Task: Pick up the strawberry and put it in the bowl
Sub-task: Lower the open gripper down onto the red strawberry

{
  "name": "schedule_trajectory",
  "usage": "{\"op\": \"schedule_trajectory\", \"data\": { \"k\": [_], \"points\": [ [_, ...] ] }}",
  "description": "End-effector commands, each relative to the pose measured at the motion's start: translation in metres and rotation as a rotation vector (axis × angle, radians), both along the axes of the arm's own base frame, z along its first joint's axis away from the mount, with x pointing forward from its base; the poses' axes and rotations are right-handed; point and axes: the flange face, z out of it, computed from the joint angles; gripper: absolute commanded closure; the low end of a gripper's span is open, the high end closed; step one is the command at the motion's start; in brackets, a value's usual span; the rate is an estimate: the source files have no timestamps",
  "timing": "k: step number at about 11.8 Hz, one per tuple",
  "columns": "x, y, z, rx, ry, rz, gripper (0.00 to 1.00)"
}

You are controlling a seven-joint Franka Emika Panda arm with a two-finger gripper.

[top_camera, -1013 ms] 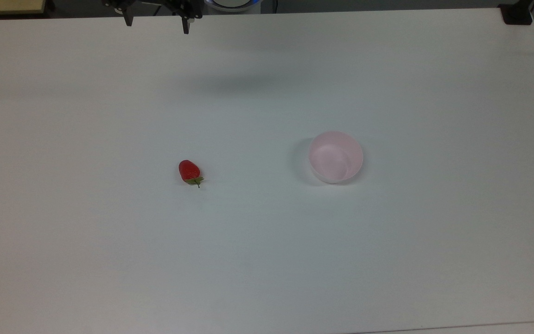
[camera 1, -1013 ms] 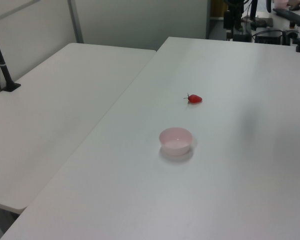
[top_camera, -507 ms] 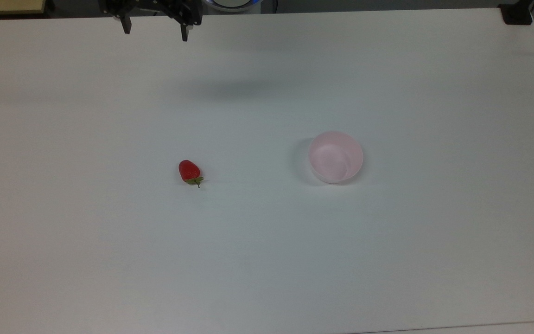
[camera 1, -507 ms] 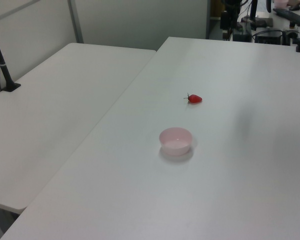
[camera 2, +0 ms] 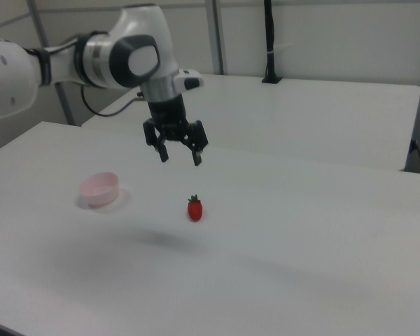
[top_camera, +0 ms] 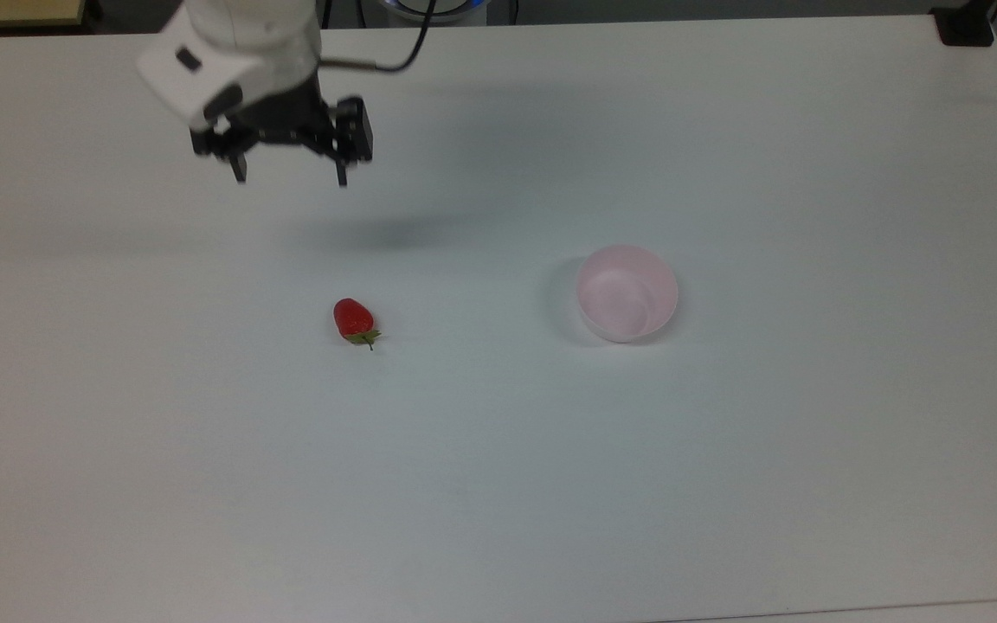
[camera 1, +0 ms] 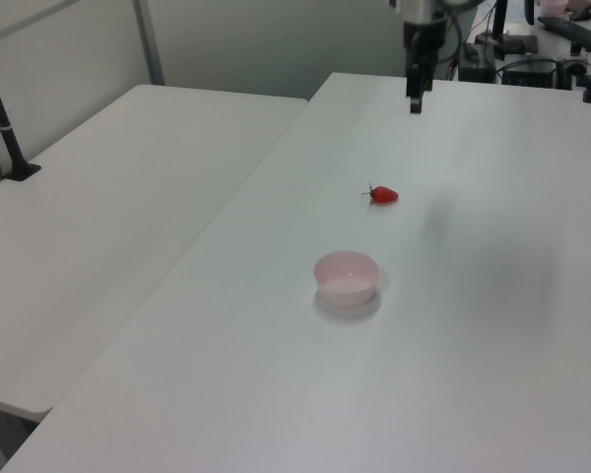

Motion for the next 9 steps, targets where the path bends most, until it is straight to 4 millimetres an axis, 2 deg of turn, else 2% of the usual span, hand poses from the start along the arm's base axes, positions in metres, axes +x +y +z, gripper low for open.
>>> {"op": "schedule_trajectory", "data": {
  "k": [1,3,4,5,8,9],
  "points": [
    [0.026,0.007,-0.049,0.01,-0.025,0.043,0.0],
    [0.04,0.012,-0.085,0.009,-0.033,0.063,0.0],
    [0.047,0.022,-0.107,0.008,-0.032,0.077,0.0],
    [0.052,0.029,-0.128,0.005,-0.027,0.09,0.1],
    [0.056,0.039,-0.163,0.007,-0.004,0.108,0.23],
    [0.058,0.047,-0.175,0.005,0.0,0.119,0.33]
  ]
}}
